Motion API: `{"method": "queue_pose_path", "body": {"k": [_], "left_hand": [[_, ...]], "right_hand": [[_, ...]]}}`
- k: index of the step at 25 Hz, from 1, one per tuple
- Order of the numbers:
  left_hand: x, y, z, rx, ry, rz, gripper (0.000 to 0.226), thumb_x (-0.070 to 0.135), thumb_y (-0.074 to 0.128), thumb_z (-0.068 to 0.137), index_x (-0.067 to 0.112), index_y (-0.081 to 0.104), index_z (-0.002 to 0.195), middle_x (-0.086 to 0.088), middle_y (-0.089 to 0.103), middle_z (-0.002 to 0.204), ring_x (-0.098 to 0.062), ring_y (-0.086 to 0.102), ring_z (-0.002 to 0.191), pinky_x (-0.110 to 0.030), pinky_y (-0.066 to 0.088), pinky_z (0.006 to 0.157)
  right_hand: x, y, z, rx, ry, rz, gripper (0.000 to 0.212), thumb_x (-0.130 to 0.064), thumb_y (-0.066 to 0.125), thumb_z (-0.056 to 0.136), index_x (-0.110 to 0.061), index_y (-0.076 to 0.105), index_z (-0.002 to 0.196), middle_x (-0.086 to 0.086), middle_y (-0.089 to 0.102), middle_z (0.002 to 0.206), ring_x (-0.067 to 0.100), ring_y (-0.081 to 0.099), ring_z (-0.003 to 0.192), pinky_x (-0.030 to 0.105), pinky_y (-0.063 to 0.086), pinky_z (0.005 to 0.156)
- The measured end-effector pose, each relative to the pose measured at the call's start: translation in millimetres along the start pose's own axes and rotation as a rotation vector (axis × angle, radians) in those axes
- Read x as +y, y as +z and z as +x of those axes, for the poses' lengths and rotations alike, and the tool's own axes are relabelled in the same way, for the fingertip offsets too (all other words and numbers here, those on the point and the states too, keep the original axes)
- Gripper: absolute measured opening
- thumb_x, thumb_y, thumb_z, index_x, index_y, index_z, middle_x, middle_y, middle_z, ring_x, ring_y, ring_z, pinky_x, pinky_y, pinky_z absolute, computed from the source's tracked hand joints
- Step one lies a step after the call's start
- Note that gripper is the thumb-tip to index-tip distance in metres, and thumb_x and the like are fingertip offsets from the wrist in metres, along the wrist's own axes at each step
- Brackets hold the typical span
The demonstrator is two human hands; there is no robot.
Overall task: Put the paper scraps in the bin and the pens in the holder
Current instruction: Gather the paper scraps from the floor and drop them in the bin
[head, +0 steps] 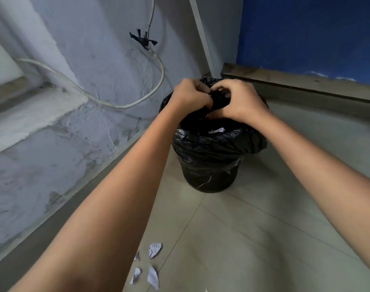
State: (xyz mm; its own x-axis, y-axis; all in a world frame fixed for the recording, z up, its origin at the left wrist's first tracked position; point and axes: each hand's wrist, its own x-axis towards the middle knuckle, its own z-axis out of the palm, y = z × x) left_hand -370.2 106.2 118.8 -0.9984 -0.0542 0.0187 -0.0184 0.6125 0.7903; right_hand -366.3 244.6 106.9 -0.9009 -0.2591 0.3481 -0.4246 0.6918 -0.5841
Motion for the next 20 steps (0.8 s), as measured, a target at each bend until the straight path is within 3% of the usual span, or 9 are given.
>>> {"method": "queue_pose_path", "body": {"k": [2, 4, 7, 9, 11, 13, 15, 17, 20], "left_hand": [[-11.0, -4.4, -23.7, 0.107, 0.113, -0.195, 0.027, 0.005, 0.065, 0.067, 0.013, 0.065, 0.093, -0.009, 0.067, 0.094, -0.017, 0.062, 0.082, -0.025, 0.051, 0.076], [-26.3, -7.5, -61.9, 0.334, 0.280, -0.366, 0.026, 0.001, 0.058, 0.071, 0.005, 0.064, 0.096, -0.008, 0.067, 0.095, -0.014, 0.064, 0.090, -0.025, 0.051, 0.087], [-85.3, -1.5, -136.5, 0.623, 0.287, -0.480, 0.025, -0.004, 0.049, 0.082, 0.012, 0.058, 0.098, -0.008, 0.065, 0.098, -0.015, 0.063, 0.098, -0.029, 0.049, 0.092], [-151.0, 14.5, -191.8, 0.690, 0.034, -0.390, 0.025, 0.011, 0.052, 0.083, 0.020, 0.054, 0.105, -0.003, 0.062, 0.108, -0.013, 0.059, 0.107, -0.035, 0.047, 0.096], [-211.3, 37.7, -249.6, 0.617, -0.303, -0.262, 0.040, 0.032, 0.057, 0.078, 0.028, 0.046, 0.117, -0.002, 0.056, 0.123, -0.019, 0.051, 0.119, -0.044, 0.041, 0.104], [-252.1, 63.0, -293.6, 0.376, -0.449, -0.104, 0.062, 0.058, 0.050, 0.075, 0.037, 0.029, 0.130, 0.001, 0.037, 0.144, -0.022, 0.030, 0.137, -0.044, 0.022, 0.114], [-276.5, 81.7, -323.9, 0.130, -0.323, 0.233, 0.072, 0.075, 0.020, 0.077, 0.039, 0.010, 0.138, 0.010, 0.007, 0.154, -0.016, -0.004, 0.143, -0.039, -0.002, 0.114], [-284.5, 83.6, -338.2, 0.086, -0.246, 0.345, 0.074, 0.075, 0.002, 0.078, 0.034, 0.010, 0.140, 0.015, 0.000, 0.150, -0.008, -0.012, 0.141, -0.037, -0.007, 0.114], [-286.6, 77.0, -358.2, 0.121, -0.186, 0.273, 0.064, 0.058, 0.029, 0.087, 0.021, 0.028, 0.138, 0.009, 0.019, 0.147, -0.006, 0.006, 0.141, -0.034, 0.001, 0.116]], "right_hand": [[-8.9, 8.2, -40.7, 0.399, -0.216, 0.092, 0.025, -0.007, 0.071, 0.072, -0.004, 0.065, 0.096, 0.016, 0.064, 0.102, 0.024, 0.060, 0.097, 0.015, 0.038, 0.083], [-16.2, 26.3, -88.4, 0.486, -0.469, 0.119, 0.013, 0.002, 0.059, 0.077, -0.001, 0.064, 0.089, 0.019, 0.061, 0.099, 0.025, 0.057, 0.099, 0.022, 0.042, 0.092], [-10.9, 83.9, -154.5, 0.097, -0.763, 0.086, 0.019, -0.005, 0.057, 0.079, -0.008, 0.059, 0.097, 0.015, 0.057, 0.112, 0.030, 0.054, 0.109, 0.037, 0.046, 0.096], [-1.5, 130.8, -181.0, -0.283, -0.754, 0.040, 0.030, -0.013, 0.059, 0.078, -0.011, 0.056, 0.107, 0.017, 0.060, 0.119, 0.030, 0.057, 0.111, 0.038, 0.051, 0.089], [5.4, 173.6, -196.5, -0.661, -0.585, 0.013, 0.050, -0.024, 0.061, 0.081, -0.014, 0.045, 0.127, 0.015, 0.043, 0.141, 0.026, 0.043, 0.129, 0.039, 0.044, 0.100], [10.2, 205.5, -203.6, -0.908, -0.432, 0.024, 0.072, -0.036, 0.060, 0.084, -0.016, 0.022, 0.141, 0.007, 0.013, 0.156, 0.021, 0.015, 0.142, 0.039, 0.022, 0.116], [3.3, 233.2, -212.0, -0.977, -0.494, -0.007, 0.080, -0.044, 0.057, 0.085, -0.018, 0.010, 0.144, 0.005, 0.001, 0.157, 0.018, -0.002, 0.144, 0.040, 0.004, 0.119], [-8.1, 251.6, -228.5, -0.973, -0.616, 0.006, 0.079, -0.045, 0.051, 0.085, -0.017, 0.008, 0.144, 0.005, 0.003, 0.157, 0.016, -0.008, 0.142, 0.040, -0.001, 0.118], [-18.6, 257.3, -259.5, -0.978, -0.729, 0.037, 0.079, -0.048, 0.044, 0.081, -0.014, 0.011, 0.144, 0.006, 0.012, 0.156, 0.018, 0.000, 0.143, 0.039, 0.003, 0.117]]}}
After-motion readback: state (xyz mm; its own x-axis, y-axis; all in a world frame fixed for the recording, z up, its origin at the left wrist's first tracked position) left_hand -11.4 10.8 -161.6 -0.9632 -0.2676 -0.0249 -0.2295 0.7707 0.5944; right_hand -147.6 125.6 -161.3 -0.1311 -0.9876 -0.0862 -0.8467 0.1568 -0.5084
